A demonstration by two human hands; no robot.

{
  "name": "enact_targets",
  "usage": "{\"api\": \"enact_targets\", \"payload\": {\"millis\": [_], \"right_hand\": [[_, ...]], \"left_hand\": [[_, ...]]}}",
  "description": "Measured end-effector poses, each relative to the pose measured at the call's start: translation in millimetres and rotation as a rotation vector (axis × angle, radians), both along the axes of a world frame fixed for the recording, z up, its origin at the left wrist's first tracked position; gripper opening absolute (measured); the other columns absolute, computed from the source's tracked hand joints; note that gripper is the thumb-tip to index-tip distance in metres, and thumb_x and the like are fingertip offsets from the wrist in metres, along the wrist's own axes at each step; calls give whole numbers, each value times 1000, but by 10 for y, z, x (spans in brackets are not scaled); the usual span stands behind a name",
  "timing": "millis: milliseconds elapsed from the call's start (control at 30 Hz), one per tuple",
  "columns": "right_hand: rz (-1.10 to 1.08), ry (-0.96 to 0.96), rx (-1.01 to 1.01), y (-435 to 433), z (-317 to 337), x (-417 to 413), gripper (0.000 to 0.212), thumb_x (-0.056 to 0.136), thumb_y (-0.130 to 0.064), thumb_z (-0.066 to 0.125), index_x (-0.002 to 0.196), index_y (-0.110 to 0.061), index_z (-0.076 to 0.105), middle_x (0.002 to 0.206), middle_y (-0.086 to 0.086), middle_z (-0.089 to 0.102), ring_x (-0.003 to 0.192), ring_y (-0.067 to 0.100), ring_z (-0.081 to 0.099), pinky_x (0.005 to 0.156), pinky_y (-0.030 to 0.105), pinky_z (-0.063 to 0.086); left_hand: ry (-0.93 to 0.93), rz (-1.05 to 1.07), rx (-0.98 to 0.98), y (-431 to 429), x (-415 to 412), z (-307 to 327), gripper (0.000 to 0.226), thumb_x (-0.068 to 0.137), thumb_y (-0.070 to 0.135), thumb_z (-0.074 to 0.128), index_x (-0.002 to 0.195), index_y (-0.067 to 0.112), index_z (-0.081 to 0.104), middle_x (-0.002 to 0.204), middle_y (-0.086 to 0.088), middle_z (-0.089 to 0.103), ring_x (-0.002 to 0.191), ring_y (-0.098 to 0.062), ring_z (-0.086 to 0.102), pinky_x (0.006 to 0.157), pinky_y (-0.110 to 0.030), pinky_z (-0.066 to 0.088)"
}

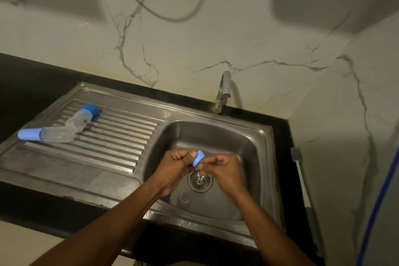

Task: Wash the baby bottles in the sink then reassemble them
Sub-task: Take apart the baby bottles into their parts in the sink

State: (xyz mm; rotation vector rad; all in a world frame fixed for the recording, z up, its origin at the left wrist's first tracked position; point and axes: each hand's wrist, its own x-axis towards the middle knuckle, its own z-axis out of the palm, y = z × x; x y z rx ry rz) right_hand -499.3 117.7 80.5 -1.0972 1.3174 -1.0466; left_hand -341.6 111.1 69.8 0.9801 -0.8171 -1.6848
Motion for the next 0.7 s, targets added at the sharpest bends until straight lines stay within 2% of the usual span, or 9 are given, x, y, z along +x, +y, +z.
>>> {"api": "enact_targets", "payload": {"millis": [100, 267, 333, 433, 500, 600, 700], "right_hand": [[-168, -166, 94, -24, 31, 36, 20, 68, 3, 82, 85, 3, 72, 79, 23, 73, 75, 38, 73, 75, 40, 60], [-196, -205, 226, -52, 96, 88, 18, 70, 9, 78, 82, 7, 65, 75, 19, 72, 70, 29, 73, 65, 28, 59], [-176, -212, 216, -32, 109, 54, 19, 70, 8, 79, 84, 8, 65, 79, 22, 73, 73, 33, 74, 67, 30, 60], [-31, -197, 74, 37, 163, -18, 16, 76, 3, 78, 91, 4, 72, 87, 22, 74, 82, 34, 73, 78, 36, 61], [30, -56, -90, 58, 182, -43, 15, 80, 1, 75, 94, -5, 76, 87, 13, 77, 84, 26, 74, 80, 34, 60], [-37, 255, -289, 5, 98, -60, 18, 79, -1, 76, 86, -17, 77, 81, 0, 77, 75, 13, 73, 74, 29, 59], [-99, 358, -362, -43, -7, -53, 13, 77, -1, 76, 79, -14, 75, 71, -2, 74, 67, 11, 71, 66, 30, 59]], "left_hand": [[-7, -10, -8, -34, -13, 73, 30, 93, 4, 58, 119, -9, 65, 112, -26, 71, 102, -31, 70, 84, -34, 60], [-23, -33, -12, -7, -25, 77, 24, 95, 2, 56, 116, -4, 68, 109, -23, 73, 97, -26, 71, 82, -32, 60], [-25, -42, -8, 4, -21, 74, 24, 96, 6, 56, 114, -5, 69, 109, -25, 72, 98, -29, 71, 83, -34, 60], [3, 7, 41, 14, -18, 73, 29, 99, 10, 55, 114, -12, 66, 111, -32, 68, 96, -31, 69, 81, -34, 61], [82, 47, 91, 22, -31, 78, 29, 98, 7, 54, 118, -13, 62, 116, -33, 66, 95, -30, 70, 79, -33, 61], [204, 45, 151, 39, -74, 70, 36, 97, 5, 56, 125, -17, 53, 123, -34, 62, 103, -34, 68, 81, -35, 61], [261, 26, 171, 49, -123, 101, 40, 92, 6, 60, 124, -17, 51, 123, -33, 62, 108, -38, 66, 87, -40, 60]]}}
